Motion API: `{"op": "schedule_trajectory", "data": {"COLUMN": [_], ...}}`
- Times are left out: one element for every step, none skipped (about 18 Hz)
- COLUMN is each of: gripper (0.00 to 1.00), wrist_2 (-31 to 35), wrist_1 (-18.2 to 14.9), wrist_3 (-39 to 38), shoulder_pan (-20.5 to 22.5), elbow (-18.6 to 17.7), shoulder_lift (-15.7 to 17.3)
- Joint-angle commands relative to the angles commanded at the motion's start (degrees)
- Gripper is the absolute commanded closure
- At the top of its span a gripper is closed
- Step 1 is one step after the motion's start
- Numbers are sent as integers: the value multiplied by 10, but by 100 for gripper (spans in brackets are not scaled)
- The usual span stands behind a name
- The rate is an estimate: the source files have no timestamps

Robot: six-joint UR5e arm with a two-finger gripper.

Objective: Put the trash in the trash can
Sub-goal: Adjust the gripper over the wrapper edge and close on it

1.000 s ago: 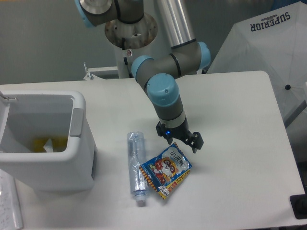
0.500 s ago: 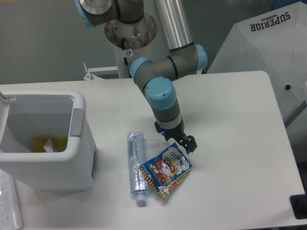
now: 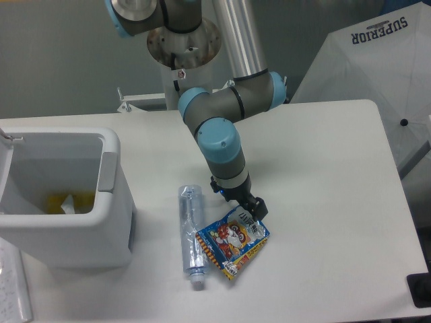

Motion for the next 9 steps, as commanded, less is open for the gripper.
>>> {"op": "schedule_trajectory", "data": {"gripper": [0, 0, 0, 0, 0, 0, 0, 0, 0], "wrist_2": [-1, -1, -1, -1, -1, -1, -1, -1, -1], "wrist_1": [1, 1, 1, 1, 1, 1, 1, 1, 1], "wrist_3": [-5, -14, -19, -21, -22, -22, -23, -25, -27], "shoulder_pan": [-1, -3, -4, -4, -4, -4, -4, -4, -4], "elbow": [3, 5, 9, 11, 15, 16, 18, 18, 19], "shoulder_lift": [-2, -6, -8, -10, -12, -16, -17, -17, -17]}}
